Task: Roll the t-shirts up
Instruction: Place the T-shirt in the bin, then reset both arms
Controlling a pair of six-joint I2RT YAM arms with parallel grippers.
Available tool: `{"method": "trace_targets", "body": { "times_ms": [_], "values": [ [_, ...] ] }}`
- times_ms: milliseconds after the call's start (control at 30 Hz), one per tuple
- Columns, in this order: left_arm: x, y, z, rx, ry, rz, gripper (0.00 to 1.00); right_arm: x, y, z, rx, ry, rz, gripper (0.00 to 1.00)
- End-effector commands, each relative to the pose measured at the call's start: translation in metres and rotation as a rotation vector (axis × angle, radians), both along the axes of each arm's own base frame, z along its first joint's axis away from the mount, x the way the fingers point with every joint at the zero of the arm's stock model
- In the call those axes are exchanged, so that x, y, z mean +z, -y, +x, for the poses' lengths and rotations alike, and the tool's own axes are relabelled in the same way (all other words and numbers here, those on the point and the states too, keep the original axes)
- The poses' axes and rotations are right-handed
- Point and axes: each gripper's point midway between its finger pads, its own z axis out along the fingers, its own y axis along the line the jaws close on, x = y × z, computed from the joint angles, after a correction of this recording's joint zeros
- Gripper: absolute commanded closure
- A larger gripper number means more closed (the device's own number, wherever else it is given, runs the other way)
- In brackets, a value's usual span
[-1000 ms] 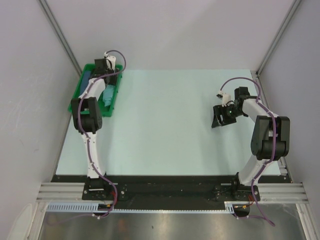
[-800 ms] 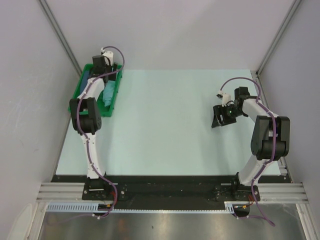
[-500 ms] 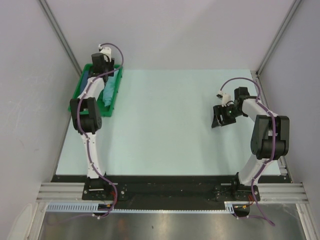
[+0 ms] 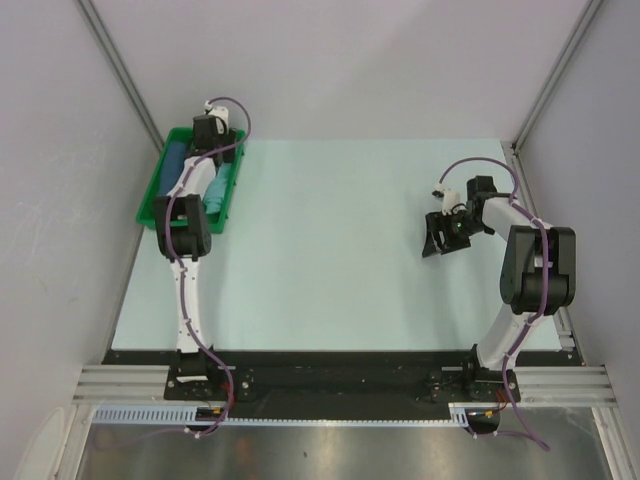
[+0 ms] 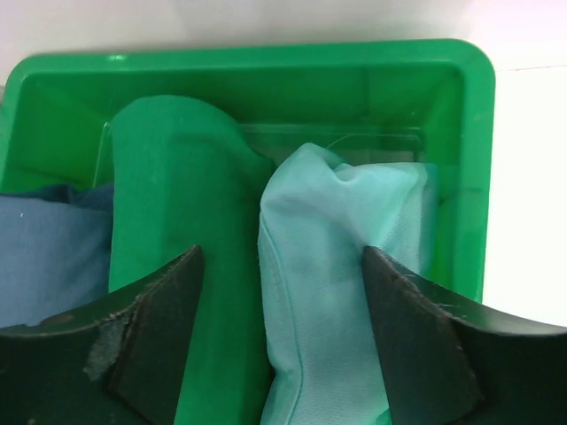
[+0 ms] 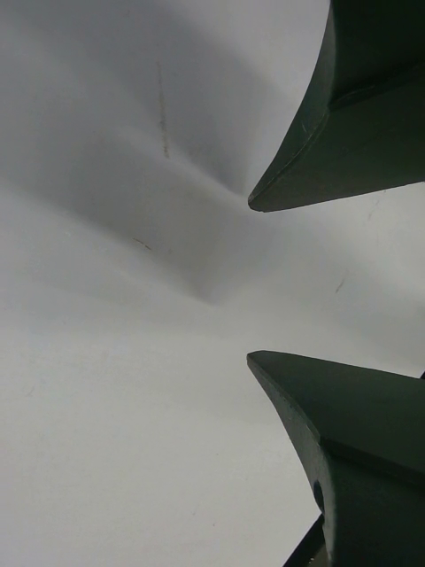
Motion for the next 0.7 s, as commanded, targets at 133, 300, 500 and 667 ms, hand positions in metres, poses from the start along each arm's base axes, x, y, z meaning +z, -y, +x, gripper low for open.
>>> {"method": "trace_targets", "body": {
  "times_ms": [133, 300, 500, 667],
  "values": [
    [0.023, 0.002, 0.001, 0.025, 0.016, 0.084, 0.18, 0.003, -0.004, -0.001, 0.012, 0.004, 0.029, 0.3],
    [0.095, -0.001, 0.002, 0.083, 0.203, 0.019, 0.01, 0.009, -0.002, 0.002, 0.018, 0.032, 0.016, 0.3],
    [0.197, 0.012, -0.028, 0.114, 0.426, -0.063, 0.0, 0.035, 0.002, 0.02, -0.011, 0.154, -0.008, 0.27],
    [0.209, 0.073, -0.077, 0.038, 0.41, -0.185, 0.0, 0.078, 0.003, 0.029, -0.046, 0.287, 0.003, 0.2]
  ]
}}
